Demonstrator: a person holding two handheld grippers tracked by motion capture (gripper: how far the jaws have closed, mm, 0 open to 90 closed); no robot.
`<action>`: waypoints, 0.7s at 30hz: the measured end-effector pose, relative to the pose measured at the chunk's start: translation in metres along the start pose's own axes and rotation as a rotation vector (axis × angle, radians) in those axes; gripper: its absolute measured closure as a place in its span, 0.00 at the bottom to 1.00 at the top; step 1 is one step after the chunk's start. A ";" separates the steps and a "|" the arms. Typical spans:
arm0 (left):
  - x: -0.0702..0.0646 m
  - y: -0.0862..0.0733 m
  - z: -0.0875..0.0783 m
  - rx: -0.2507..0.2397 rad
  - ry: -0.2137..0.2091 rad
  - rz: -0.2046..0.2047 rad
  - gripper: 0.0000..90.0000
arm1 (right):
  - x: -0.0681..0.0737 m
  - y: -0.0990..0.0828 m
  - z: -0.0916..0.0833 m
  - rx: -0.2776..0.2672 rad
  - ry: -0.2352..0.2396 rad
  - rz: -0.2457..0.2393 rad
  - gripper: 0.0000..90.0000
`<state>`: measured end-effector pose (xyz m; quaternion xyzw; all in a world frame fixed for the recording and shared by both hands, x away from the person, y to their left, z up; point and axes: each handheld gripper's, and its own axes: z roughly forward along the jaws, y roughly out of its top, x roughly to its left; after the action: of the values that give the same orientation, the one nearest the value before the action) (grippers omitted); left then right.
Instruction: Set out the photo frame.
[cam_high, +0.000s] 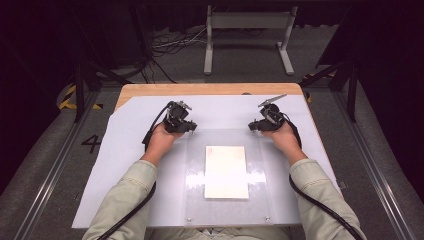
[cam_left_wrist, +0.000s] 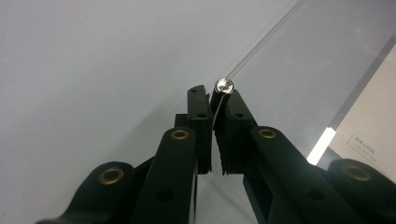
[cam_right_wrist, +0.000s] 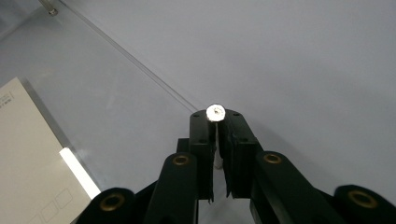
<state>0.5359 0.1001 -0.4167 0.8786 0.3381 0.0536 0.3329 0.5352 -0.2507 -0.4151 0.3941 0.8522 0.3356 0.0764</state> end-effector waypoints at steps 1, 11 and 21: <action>0.000 0.000 0.000 0.000 0.000 0.000 0.95 | 0.000 0.000 0.000 0.000 0.000 0.000 0.93; 0.002 0.002 0.000 0.037 -0.056 -0.016 0.95 | -0.004 -0.001 -0.002 0.024 0.045 0.037 0.93; 0.006 0.003 0.000 0.045 -0.079 -0.050 0.95 | -0.010 -0.002 0.000 0.010 0.080 0.044 0.93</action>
<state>0.5428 0.1019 -0.4157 0.8786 0.3476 0.0028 0.3274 0.5404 -0.2587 -0.4175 0.3992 0.8474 0.3486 0.0328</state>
